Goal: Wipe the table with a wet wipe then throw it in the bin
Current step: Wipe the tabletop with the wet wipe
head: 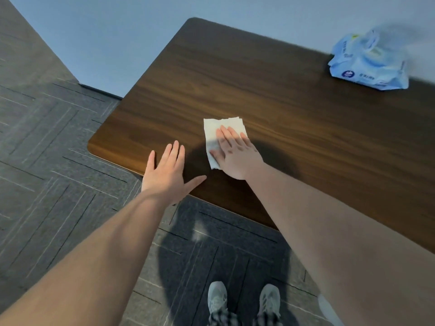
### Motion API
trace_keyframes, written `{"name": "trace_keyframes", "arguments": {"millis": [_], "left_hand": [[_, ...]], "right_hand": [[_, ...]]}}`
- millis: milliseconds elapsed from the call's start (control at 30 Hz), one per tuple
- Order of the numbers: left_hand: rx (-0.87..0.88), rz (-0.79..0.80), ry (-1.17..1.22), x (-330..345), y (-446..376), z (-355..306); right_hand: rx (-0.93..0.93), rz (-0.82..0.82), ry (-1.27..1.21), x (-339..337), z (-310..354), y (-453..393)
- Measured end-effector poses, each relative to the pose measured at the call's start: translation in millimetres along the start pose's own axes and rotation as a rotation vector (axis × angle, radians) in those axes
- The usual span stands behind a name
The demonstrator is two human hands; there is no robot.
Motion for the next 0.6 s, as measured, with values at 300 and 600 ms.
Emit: {"name": "trace_keyframes", "arguments": {"millis": [300, 600], "left_hand": [[0.253, -0.039, 0.012, -22, 0, -153], [0.575, 0.024, -0.092, -34, 11, -337]], "right_hand": [[0.291, -0.052, -0.046, -9, -149, 100], [0.677, -0.152, -0.155, -13, -342, 256]]}}
Point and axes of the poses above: each hand's wrist, its own y-axis away from the middle knuckle, its own x-axis out of the palm, z = x × y, the point moved 10 cm from there along -y, towards the middle knuckle, and after that the axes turned 6 degrees about -y, right-handed, at the moved point
